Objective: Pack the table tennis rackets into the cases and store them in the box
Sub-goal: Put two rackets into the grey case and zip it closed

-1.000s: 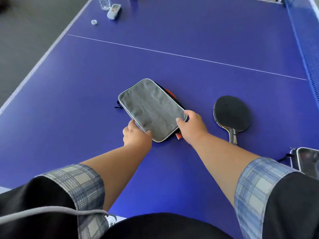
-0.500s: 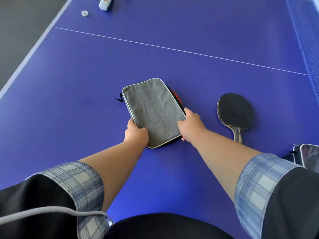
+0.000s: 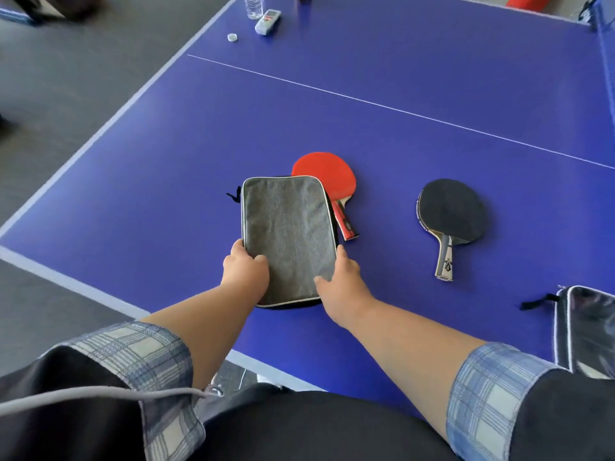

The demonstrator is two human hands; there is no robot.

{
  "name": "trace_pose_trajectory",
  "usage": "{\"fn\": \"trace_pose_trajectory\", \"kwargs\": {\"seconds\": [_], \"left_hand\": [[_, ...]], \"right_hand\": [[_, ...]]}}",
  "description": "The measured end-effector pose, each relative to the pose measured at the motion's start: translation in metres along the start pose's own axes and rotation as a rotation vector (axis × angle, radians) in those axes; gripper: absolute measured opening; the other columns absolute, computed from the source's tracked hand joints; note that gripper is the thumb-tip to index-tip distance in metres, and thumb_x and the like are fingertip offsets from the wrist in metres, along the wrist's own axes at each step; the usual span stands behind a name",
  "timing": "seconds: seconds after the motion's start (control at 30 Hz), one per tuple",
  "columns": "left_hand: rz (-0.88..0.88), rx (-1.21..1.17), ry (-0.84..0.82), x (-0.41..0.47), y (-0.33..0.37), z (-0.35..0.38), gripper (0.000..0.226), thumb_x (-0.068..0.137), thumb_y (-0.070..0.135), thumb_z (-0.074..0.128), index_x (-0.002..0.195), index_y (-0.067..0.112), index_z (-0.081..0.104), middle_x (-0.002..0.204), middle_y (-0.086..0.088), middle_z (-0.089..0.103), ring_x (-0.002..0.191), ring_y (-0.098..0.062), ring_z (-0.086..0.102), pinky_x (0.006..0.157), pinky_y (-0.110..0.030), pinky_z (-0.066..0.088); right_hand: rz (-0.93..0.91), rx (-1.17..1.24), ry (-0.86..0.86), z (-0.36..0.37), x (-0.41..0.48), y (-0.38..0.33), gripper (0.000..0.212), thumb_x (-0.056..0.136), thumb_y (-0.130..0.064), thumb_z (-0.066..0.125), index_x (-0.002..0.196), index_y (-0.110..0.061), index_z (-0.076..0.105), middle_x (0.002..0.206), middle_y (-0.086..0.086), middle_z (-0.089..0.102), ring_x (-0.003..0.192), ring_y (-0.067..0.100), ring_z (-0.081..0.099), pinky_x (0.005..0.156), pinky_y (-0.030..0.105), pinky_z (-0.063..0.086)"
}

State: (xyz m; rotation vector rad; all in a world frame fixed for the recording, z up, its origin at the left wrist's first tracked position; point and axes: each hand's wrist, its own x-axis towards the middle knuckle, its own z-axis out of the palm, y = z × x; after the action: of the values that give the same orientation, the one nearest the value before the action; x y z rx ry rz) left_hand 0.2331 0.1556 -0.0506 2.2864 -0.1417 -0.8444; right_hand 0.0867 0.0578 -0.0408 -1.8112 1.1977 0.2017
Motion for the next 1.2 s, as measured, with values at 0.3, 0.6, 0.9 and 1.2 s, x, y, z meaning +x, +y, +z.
{"fn": "trace_pose_trajectory", "kwargs": {"seconds": [0.3,0.6,0.9,1.2], "left_hand": [[0.082,0.177,0.007,0.019,-0.017,-0.042,0.045,0.089,0.02,0.041,0.134,0.019,0.046,0.117,-0.007,0.055,0.094,-0.029,0.058,0.076,-0.041,0.05],[-0.009,0.517,-0.231,0.085,-0.035,-0.091,0.042,0.091,0.024,0.046,0.13,0.009,0.046,0.116,-0.012,0.056,0.096,-0.033,0.058,0.08,-0.041,0.05],[0.128,0.6,-0.284,0.096,-0.05,-0.097,0.074,0.09,0.025,0.053,0.154,0.024,0.016,0.138,-0.011,0.041,0.114,-0.037,0.052,0.087,-0.043,0.045],[0.093,0.481,-0.26,0.096,-0.041,-0.111,0.084,0.091,0.06,0.049,0.156,0.017,0.018,0.151,-0.012,0.034,0.129,-0.04,0.044,0.105,-0.05,0.04]], "right_hand": [[-0.033,0.033,-0.09,0.033,-0.018,-0.011,0.085,0.098,-0.031,0.063,0.162,-0.022,0.008,0.161,0.004,0.031,0.136,0.023,0.045,0.097,0.029,0.044],[0.284,0.078,-0.038,0.096,-0.002,-0.056,0.046,0.094,-0.036,0.06,0.134,-0.014,0.052,0.11,0.006,0.065,0.085,0.021,0.062,0.073,0.032,0.051],[0.476,0.24,0.103,0.119,0.012,-0.078,0.038,0.087,-0.043,0.06,0.103,-0.008,0.061,0.099,0.007,0.063,0.078,0.024,0.058,0.065,0.032,0.042],[0.228,0.484,0.384,0.117,-0.019,-0.126,0.037,0.103,-0.046,0.043,0.098,-0.014,0.062,0.092,0.001,0.066,0.09,0.022,0.061,0.079,0.036,0.047]]}}
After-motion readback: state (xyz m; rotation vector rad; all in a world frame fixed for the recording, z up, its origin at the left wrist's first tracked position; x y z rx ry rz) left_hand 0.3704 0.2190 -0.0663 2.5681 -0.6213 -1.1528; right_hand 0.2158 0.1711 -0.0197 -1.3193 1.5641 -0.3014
